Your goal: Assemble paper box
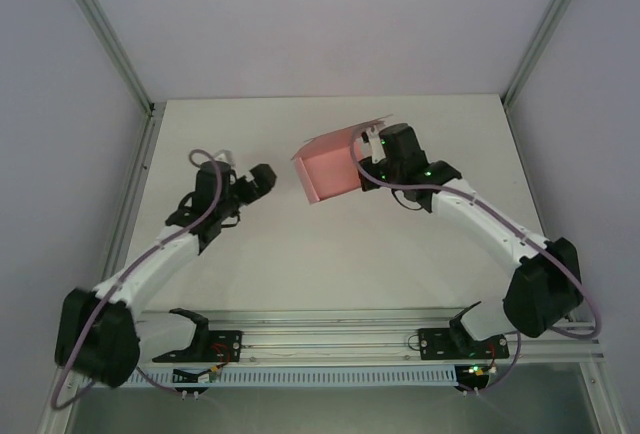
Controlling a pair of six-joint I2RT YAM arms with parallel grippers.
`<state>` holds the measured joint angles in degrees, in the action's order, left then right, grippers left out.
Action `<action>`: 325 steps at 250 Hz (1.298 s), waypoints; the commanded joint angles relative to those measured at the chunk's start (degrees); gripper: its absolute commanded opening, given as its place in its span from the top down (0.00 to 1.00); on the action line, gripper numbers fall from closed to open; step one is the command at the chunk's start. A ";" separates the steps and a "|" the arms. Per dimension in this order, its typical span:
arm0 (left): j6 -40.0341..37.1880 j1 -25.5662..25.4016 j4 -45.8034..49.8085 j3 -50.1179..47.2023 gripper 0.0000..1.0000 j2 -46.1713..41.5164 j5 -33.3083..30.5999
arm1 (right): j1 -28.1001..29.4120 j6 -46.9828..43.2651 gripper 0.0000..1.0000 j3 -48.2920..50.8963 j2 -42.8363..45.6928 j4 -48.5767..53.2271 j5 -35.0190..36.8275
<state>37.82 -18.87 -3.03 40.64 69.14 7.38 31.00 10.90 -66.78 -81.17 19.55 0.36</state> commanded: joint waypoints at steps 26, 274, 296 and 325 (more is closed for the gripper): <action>0.24 -2.64 -16.80 5.07 0.01 7.38 23.07 | -2.83 11.04 1.00 2.98 0.58 -13.82 -21.49; -5.41 -9.71 -16.48 16.20 0.05 16.51 29.83 | 8.13 3.68 1.00 -2.39 -8.03 -11.62 10.62; -8.78 -9.74 -10.06 16.47 0.05 15.45 24.78 | 7.90 3.13 1.00 -0.34 -4.61 -13.19 8.23; -14.00 -9.61 4.12 17.28 0.02 14.47 10.43 | 7.01 3.40 1.00 2.20 0.47 -12.17 6.83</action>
<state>31.44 -24.91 -9.61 54.17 87.15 24.73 36.27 15.16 -66.92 -84.97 10.74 10.39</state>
